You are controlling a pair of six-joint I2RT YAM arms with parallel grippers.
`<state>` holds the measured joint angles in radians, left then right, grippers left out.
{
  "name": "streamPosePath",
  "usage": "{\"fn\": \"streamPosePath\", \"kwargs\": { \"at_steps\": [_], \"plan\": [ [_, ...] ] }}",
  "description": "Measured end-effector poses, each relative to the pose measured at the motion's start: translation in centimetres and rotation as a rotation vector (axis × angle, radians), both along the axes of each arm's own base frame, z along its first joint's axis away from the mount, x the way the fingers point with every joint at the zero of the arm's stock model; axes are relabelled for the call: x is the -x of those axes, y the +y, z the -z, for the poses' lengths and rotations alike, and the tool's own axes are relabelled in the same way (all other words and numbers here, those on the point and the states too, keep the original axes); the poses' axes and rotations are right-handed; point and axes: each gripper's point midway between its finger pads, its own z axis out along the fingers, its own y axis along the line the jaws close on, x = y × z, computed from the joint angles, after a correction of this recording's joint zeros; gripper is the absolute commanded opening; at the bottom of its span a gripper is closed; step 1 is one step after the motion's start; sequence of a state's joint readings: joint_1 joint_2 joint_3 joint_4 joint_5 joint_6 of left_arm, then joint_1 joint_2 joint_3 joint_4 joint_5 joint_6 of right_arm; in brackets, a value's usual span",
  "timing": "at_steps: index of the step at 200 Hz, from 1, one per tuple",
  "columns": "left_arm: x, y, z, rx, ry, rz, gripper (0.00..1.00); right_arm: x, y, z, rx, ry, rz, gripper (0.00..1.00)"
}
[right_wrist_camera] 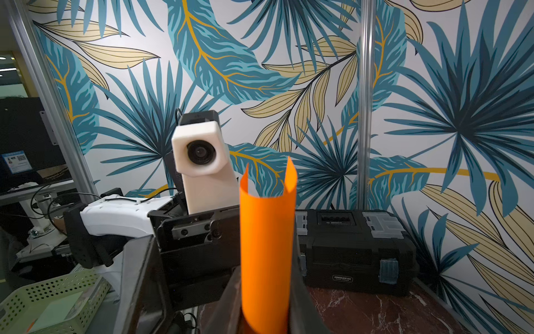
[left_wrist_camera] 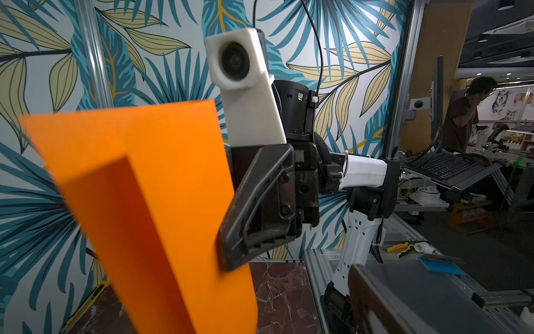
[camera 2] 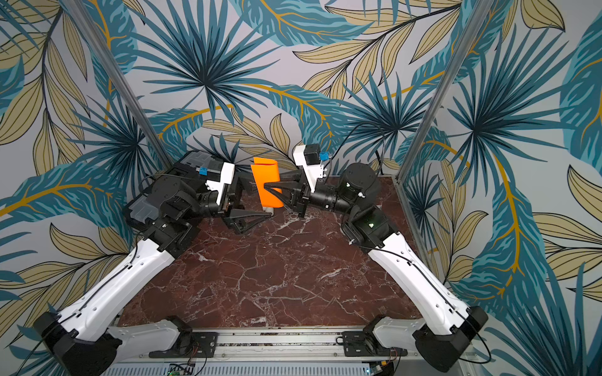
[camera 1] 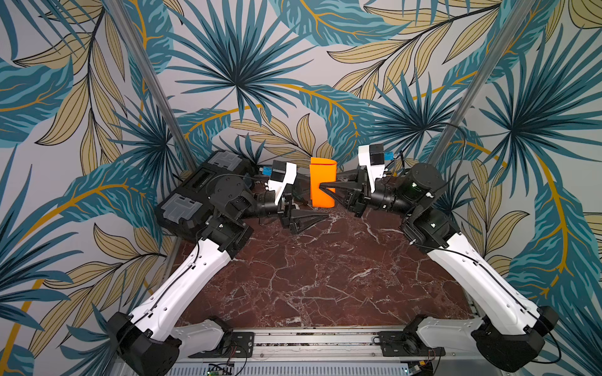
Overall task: Fold the square paper along the opposite sides
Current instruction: Fold the paper.
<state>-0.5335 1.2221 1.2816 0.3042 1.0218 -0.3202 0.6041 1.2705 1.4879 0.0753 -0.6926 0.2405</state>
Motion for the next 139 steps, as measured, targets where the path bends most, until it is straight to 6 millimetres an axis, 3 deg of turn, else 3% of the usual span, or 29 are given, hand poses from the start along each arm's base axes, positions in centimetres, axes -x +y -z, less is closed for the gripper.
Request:
{"fn": "streamPosePath", "kwargs": {
  "at_steps": [75, 139],
  "plan": [
    [-0.3, -2.2, 2.2, -0.046, 0.107, 0.087, 0.92, 0.3, 0.3, -0.6, -0.031, 0.017, -0.045, 0.26],
    [0.4, -2.0, 1.2, -0.035, 0.089, 0.093, 0.92, -0.2, 0.6, 0.0, -0.017, 0.029, -0.042, 0.26]
  ]
}}
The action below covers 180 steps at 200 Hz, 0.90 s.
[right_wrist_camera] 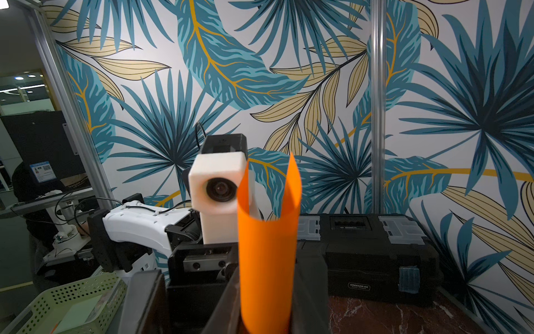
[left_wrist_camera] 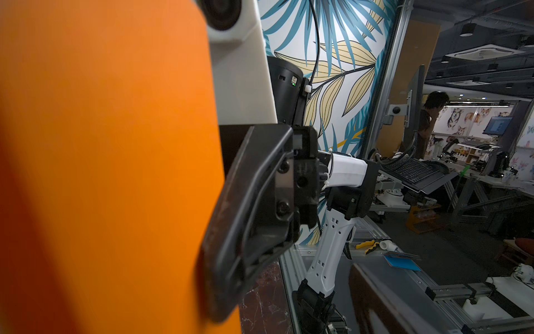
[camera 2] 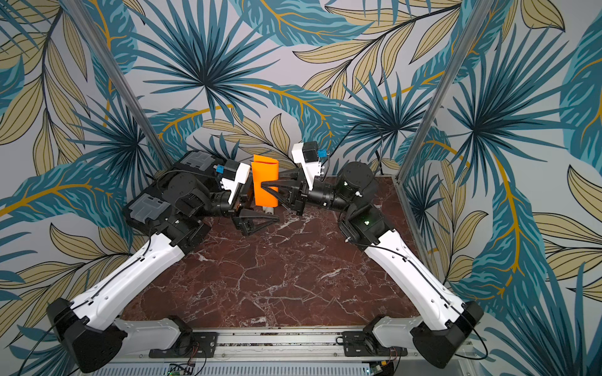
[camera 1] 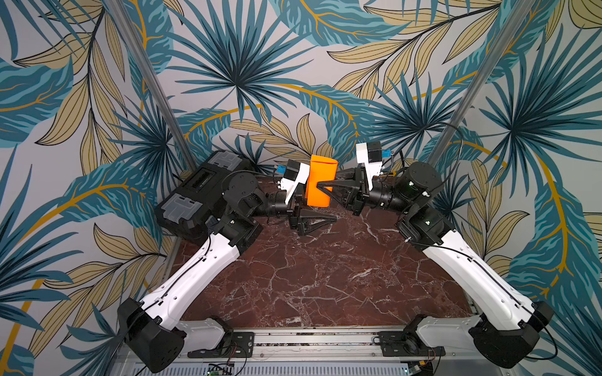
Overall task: Fold the square paper along the opposite sides
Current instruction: Fold the paper.
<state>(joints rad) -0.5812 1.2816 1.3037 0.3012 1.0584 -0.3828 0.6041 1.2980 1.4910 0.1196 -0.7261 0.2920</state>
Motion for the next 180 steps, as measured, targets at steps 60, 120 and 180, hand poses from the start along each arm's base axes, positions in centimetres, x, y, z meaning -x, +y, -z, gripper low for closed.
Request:
{"fn": "streamPosePath", "kwargs": {
  "at_steps": [60, 120, 180],
  "plan": [
    [1.1, 0.9, -0.6, -0.006, -0.033, -0.03, 0.93, -0.4, -0.1, 0.7, 0.029, 0.001, 0.029, 0.26],
    [0.9, 0.4, -0.2, -0.013, -0.021, -0.021, 0.93, -0.9, 0.4, 1.3, 0.037, 0.024, 0.022, 0.26],
    [0.5, -0.2, 0.5, -0.025, -0.002, -0.012, 0.93, -1.5, 0.6, 1.8, 0.042, 0.04, 0.027, 0.26]
  ]
}}
